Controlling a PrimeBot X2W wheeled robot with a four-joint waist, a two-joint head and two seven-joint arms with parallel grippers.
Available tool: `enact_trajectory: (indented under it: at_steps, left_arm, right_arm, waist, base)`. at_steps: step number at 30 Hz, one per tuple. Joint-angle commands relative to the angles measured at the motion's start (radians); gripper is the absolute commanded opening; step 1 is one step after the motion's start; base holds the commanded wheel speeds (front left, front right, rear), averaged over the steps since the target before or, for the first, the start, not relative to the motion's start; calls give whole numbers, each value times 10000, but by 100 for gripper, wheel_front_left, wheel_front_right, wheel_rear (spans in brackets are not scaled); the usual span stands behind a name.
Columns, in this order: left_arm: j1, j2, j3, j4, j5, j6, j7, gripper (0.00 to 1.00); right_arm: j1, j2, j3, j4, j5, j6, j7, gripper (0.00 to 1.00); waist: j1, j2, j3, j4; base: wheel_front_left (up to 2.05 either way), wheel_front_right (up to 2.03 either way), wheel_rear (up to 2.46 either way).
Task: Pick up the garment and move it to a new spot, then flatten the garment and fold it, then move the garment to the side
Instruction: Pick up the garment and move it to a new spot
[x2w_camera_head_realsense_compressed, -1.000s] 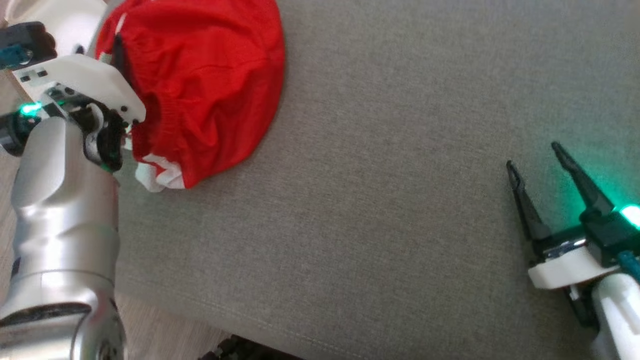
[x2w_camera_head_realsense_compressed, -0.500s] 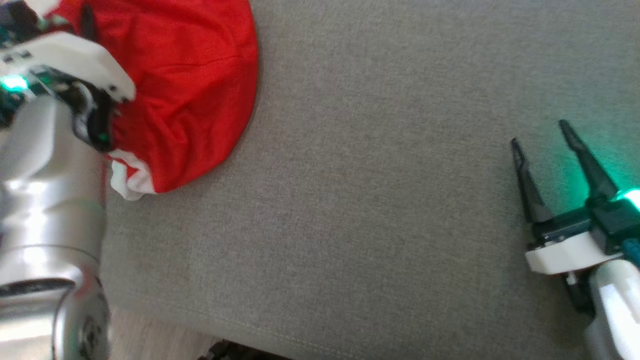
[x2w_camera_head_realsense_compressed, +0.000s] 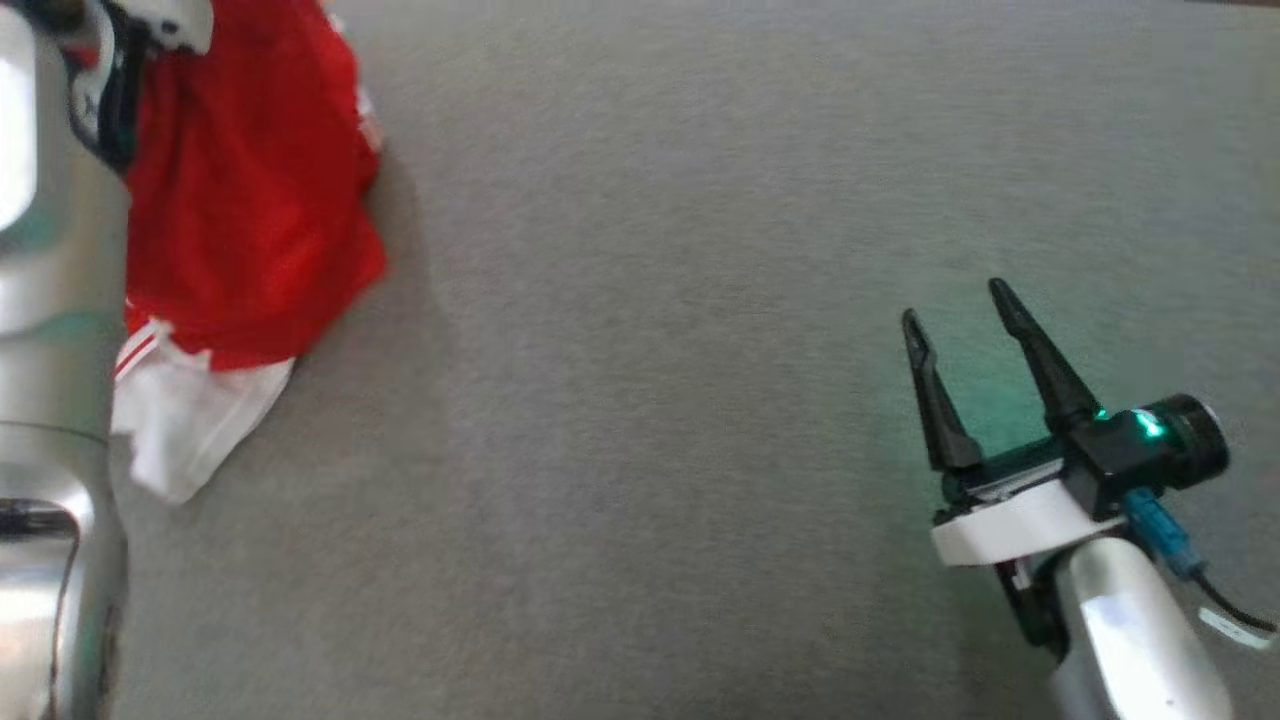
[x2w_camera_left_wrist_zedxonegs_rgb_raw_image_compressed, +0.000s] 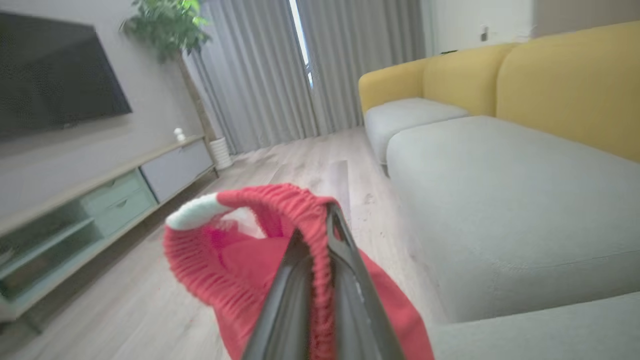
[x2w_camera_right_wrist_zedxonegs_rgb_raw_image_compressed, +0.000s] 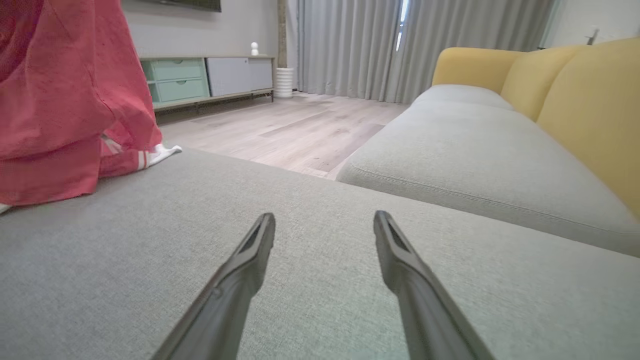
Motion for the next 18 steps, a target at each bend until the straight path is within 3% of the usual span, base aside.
enact_trajectory:
  at_steps: [1,11,18]
  left_arm:
    - [-616,745,-129,-660,18,22,82,0]
    - [-901,1122,-1793,-2923,-913,19,1151,0]
    - [-1032,977,-2674,-3970,-1463,18,1489,0]
  right_arm:
    - [-153,188,272,-226,105,65,-21,100]
    - [-253,717,132,-265,409,65,-21,100]
    - [-455,758,202,-418,1022,65,-21,100]
  waist:
    - [2,-1,-678,-1030]
    - [2,-1,-952,-3363]
    - [2,-1,-560,-4553]
  base:
    - [0,0,0]
    - [0,0,0]
    - [0,0,0]
